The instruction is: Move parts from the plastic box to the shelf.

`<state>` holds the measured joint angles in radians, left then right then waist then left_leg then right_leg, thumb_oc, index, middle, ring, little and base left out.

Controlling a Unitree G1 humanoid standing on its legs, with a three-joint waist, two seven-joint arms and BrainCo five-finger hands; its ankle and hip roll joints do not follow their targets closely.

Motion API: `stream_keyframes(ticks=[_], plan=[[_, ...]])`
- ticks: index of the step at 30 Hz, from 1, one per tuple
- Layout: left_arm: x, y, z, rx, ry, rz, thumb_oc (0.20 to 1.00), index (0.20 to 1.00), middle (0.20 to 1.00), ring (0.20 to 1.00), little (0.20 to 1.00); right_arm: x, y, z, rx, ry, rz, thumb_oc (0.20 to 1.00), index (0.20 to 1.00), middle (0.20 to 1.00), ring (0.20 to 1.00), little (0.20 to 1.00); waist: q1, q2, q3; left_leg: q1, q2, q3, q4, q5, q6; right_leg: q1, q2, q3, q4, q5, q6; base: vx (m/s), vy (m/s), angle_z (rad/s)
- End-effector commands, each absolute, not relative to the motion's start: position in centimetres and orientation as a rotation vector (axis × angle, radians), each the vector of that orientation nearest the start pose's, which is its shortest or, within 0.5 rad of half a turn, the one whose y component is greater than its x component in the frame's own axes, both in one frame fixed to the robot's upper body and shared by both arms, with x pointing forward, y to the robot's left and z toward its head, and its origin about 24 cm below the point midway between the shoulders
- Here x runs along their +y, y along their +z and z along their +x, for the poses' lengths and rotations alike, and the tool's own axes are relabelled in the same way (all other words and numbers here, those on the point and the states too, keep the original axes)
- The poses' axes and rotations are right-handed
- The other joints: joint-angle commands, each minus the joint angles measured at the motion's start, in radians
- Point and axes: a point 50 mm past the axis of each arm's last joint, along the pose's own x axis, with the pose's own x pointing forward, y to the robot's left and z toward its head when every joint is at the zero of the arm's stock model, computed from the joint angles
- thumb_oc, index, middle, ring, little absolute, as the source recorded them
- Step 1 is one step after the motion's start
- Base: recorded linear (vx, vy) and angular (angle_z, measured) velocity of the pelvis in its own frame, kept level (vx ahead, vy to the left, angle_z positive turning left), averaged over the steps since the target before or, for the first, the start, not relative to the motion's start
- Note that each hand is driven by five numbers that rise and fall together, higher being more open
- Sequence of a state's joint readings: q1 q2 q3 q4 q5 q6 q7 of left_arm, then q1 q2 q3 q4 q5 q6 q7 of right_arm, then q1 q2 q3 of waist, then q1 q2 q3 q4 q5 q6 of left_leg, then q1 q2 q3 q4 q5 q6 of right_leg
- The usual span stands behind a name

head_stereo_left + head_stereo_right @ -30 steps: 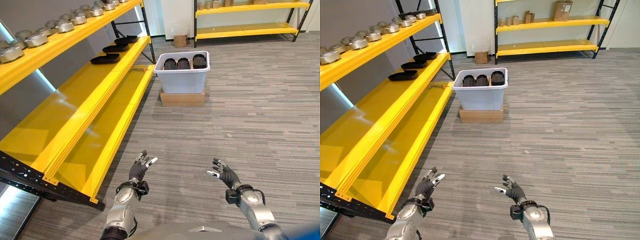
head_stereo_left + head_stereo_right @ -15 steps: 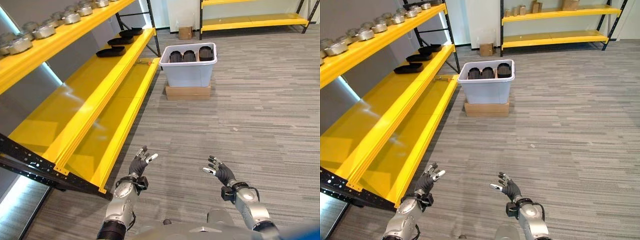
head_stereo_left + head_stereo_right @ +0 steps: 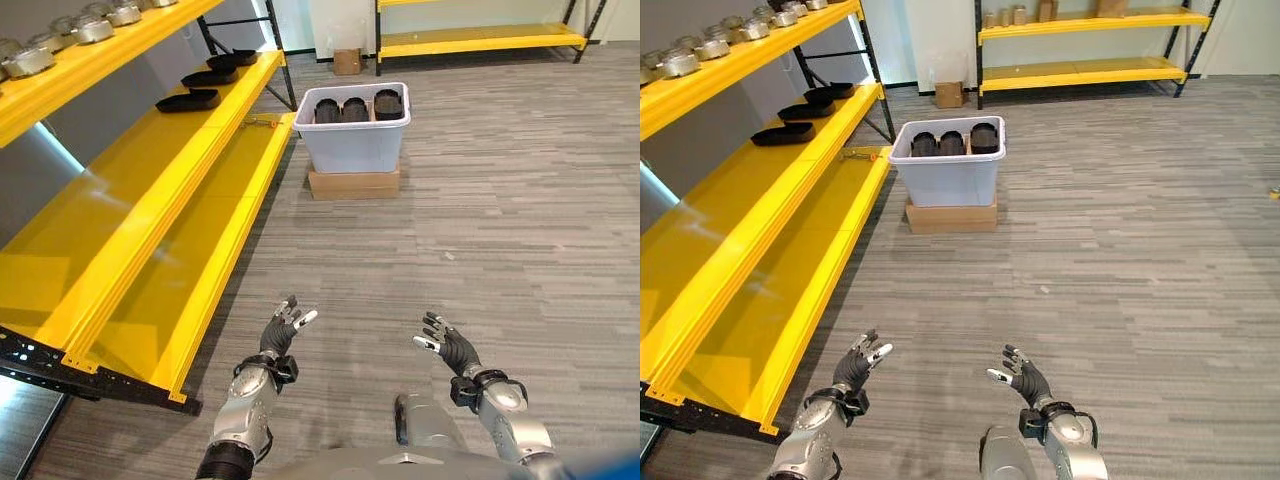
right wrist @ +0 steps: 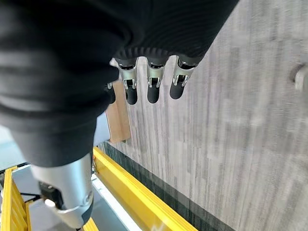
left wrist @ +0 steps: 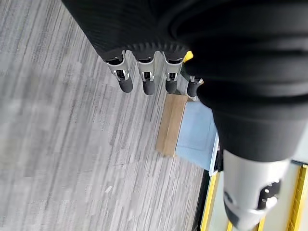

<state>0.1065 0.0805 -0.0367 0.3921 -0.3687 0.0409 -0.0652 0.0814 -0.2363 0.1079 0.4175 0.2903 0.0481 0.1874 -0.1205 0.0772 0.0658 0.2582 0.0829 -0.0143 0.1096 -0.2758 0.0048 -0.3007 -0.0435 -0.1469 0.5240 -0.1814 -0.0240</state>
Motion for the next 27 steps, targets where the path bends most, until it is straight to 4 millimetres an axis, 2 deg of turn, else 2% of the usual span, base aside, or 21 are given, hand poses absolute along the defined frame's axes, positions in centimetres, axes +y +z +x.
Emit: stream_keyframes(ticks=[1,3,5,6,7,9,11,12,13,14,15,16,17,18,19,21,23,24,26,27], plan=[[17.5,-4.9,21.2,0.392,0.014,-0.263,1.0,1.0,1.0,1.0,1.0,-17.3,-5.5,21.4,0.436,0.163,0.141,1.0,1.0,1.0,1.0,1.0,-0.016,-0.027,-0.012,0.122,0.01,-0.006,-0.046,0.145,-0.006,-0.05,-0.001,0.024,-0.235,0.287,0.074,0.18,-0.077,0.13],[17.4,-4.8,21.3,0.391,0.012,-0.269,1.0,1.0,1.0,1.0,1.0,-17.6,-5.7,21.2,0.445,0.149,0.14,1.0,1.0,1.0,1.0,1.0,-0.025,-0.025,-0.019,0.108,0.027,-0.006,0.003,0.198,-0.025,-0.038,0.023,0.034,-0.226,0.264,0.059,0.28,-0.135,0.11],[17.2,-4.7,21.4,0.386,0.004,-0.283,1.0,1.0,1.0,1.0,1.0,-18.0,-5.8,21.1,0.455,0.144,0.128,1.0,1.0,1.0,1.0,1.0,-0.019,-0.033,-0.018,0.043,0.024,-0.002,0.144,0.291,-0.05,0.01,0.035,0.04,-0.259,0.251,0.039,0.26,-0.194,-0.01],[17.1,-4.6,21.5,0.382,-0.002,-0.287,1.0,1.0,1.0,1.0,1.0,-18.5,-5.6,21.2,0.45,0.134,0.114,1.0,1.0,1.0,1.0,1.0,-0.002,-0.067,0.001,-0.104,0.01,-0.003,0.415,0.399,-0.069,0.085,0.045,0.065,-0.303,0.242,0.006,0.23,-0.29,-0.02],[17.1,-4.5,21.5,0.378,-0.005,-0.29,1.0,1.0,1.0,1.0,1.0,-18.9,-5.4,21.3,0.444,0.125,0.11,1.0,1.0,1.0,1.0,1.0,0.009,-0.094,0.019,-0.178,0.002,-0.001,0.564,0.431,-0.07,0.119,0.037,0.078,-0.322,0.24,-0.014,0.22,-0.302,0.06],[17.2,-4.5,21.3,0.38,-0.008,-0.295,1.0,1.0,1.0,1.0,1.0,-19.6,-5.3,21.3,0.445,0.108,0.096,1.0,1.0,1.0,1.0,1.0,0.037,-0.121,0.05,-0.275,-0.026,0.015,0.729,0.413,-0.055,0.172,0.037,0.104,-0.349,0.232,-0.035,0.16,-0.174,-0.14],[17.2,-4.7,20.9,0.39,-0.007,-0.301,1.0,1.0,1.0,1.0,1.0,-20.0,-5.5,21.1,0.455,0.087,0.091,1.0,1.0,1.0,1.0,1.0,0.063,-0.133,0.066,-0.401,-0.05,0.037,0.758,0.354,-0.035,0.227,0.033,0.131,-0.382,0.223,-0.04,0.21,-0.066,-0.44],[17.3,-4.9,20.8,0.397,-0.003,-0.3,1.0,1.0,1.0,1.0,1.0,-20.2,-5.5,21.0,0.456,0.074,0.094,1.0,1.0,1.0,1.0,1.0,0.077,-0.133,0.075,-0.471,-0.058,0.044,0.674,0.312,-0.018,0.261,0.03,0.146,-0.404,0.219,-0.034,0.2,-0.005,-0.32],[17.5,-4.8,20.7,0.394,0.002,-0.3,1.0,1.0,1.0,1.0,1.0,-20.3,-5.4,21.0,0.453,0.071,0.093,1.0,1.0,1.0,1.0,1.0,0.085,-0.142,0.08,-0.515,-0.065,0.048,0.685,0.305,-0.019,0.279,0.024,0.152,-0.414,0.221,-0.029,0.25,0.039,-0.12],[17.7,-4.9,20.6,0.396,0.008,-0.297,1.0,1.0,1.0,1.0,1.0,-20.3,-5.5,20.9,0.452,0.069,0.095,1.0,1.0,1.0,1.0,1.0,0.095,-0.138,0.084,-0.555,-0.043,0.059,0.557,0.304,-0.017,0.297,0.026,0.158,-0.428,0.212,-0.022,0.15,0.028,-0.2],[17.7,-4.9,20.6,0.396,0.008,-0.297,1.0,1.0,1.0,1.0,1.0,-20.3,-5.5,20.9,0.452,0.069,0.095,1.0,1.0,1.0,1.0,1.0,0.095,-0.141,0.083,-0.554,-0.045,0.061,0.551,0.308,-0.017,0.295,0.023,0.158,-0.428,0.213,-0.021,0.32,0.101,-0.36],[18.2,-4.8,20.5,0.394,0.018,-0.287,1.0,1.0,1.0,1.0,1.0,-20.3,-5.5,20.8,0.454,0.071,0.095,1.0,1.0,1.0,1.0,1.0,0.112,-0.138,0.078,-0.587,-0.015,0.074,0.383,0.321,-0.017,0.328,0.024,0.169,-0.441,0.195,-0.012,0.36,0.115,-0.58],[18.3,-4.8,20.4,0.388,0.026,-0.287,1.0,1.0,1.0,1.0,1.0,-20.2,-5.7,20.6,0.461,0.075,0.09,1.0,1.0,1.0,1.0,1.0,0.126,-0.137,0.087,-0.599,0.018,0.092,0.27,0.341,-0.022,0.365,0.024,0.179,-0.442,0.176,-0.009,0.36,0.114,-0.4],[18.3,-4.8,20.4,0.388,0.026,-0.287,1.0,1.0,1.0,1.0,1.0,-20.2,-5.7,20.6,0.461,0.075,0.09,1.0,1.0,1.0,1.0,1.0,0.126,-0.139,0.086,-0.597,0.017,0.093,0.263,0.346,-0.022,0.363,0.023,0.18,-0.442,0.177,-0.009,0.52,0.187,-0.52],[18.5,-4.6,20.3,0.37,0.043,-0.298,1.0,1.0,1.0,1.0,1.0,-19.9,-5.9,20.5,0.466,0.087,0.091,1.0,1.0,1.0,1.0,1.0,0.159,-0.118,0.085,-0.629,0.027,0.064,0.053,0.386,-0.042,0.425,0.039,0.216,-0.453,0.137,-0.005,0.38,0.136,-0.38],[18.5,-4.7,20.3,0.374,0.047,-0.301,1.0,1.0,1.0,1.0,1.0,-19.7,-6.1,20.4,0.474,0.09,0.095,1.0,1.0,1.0,1.0,1.0,0.166,-0.116,0.082,-0.627,0.037,0.062,0.008,0.4,-0.048,0.448,0.032,0.225,-0.452,0.122,-0.003,0.42,0.173,-0.4],[18.8,-4.8,20.1,0.377,0.064,-0.311,1.0,1.0,1.0,1.0,1.0,-18.8,-6.0,20.5,0.468,0.122,0.11,1.0,1.0,1.0,1.0,1.0,0.173,-0.107,0.058,-0.56,0.042,0.038,-0.034,0.397,-0.038,0.468,0.026,0.245,-0.431,0.105,0.007,0.38,0.191,-0.45],[18.7,-4.7,20.2,0.375,0.061,-0.305,1.0,1.0,1.0,1.0,1.0,-18.6,-5.9,20.6,0.463,0.134,0.104,1.0,1.0,1.0,1.0,1.0,0.179,-0.103,0.05,-0.541,0.022,0.018,-0.024,0.405,-0.036,0.471,0.022,0.246,-0.422,0.104,0.009,0.33,0.158,-0.52],[18.9,-4.6,20.5,0.369,0.051,-0.29,1.0,1.0,1.0,1.0,1.0,-18.2,-5.8,20.8,0.456,0.151,0.108,1.0,1.0,1.0,1.0,1.0,0.178,-0.112,0.038,-0.524,0.006,0.043,0.019,0.381,-0.032,0.475,0.004,0.253,-0.408,0.12,0.024,0.36,0.158,-0.42],[19.0,-4.5,20.5,0.367,0.049,-0.288,1.0,1.0,1.0,1.0,1.0,-17.9,-5.7,20.9,0.447,0.164,0.112,1.0,1.0,1.0,1.0,1.0,0.18,-0.116,0.029,-0.519,-0.009,0.058,0.039,0.352,-0.022,0.477,-0.012,0.252,-0.396,0.131,0.037,0.37,0.164,-0.24]])
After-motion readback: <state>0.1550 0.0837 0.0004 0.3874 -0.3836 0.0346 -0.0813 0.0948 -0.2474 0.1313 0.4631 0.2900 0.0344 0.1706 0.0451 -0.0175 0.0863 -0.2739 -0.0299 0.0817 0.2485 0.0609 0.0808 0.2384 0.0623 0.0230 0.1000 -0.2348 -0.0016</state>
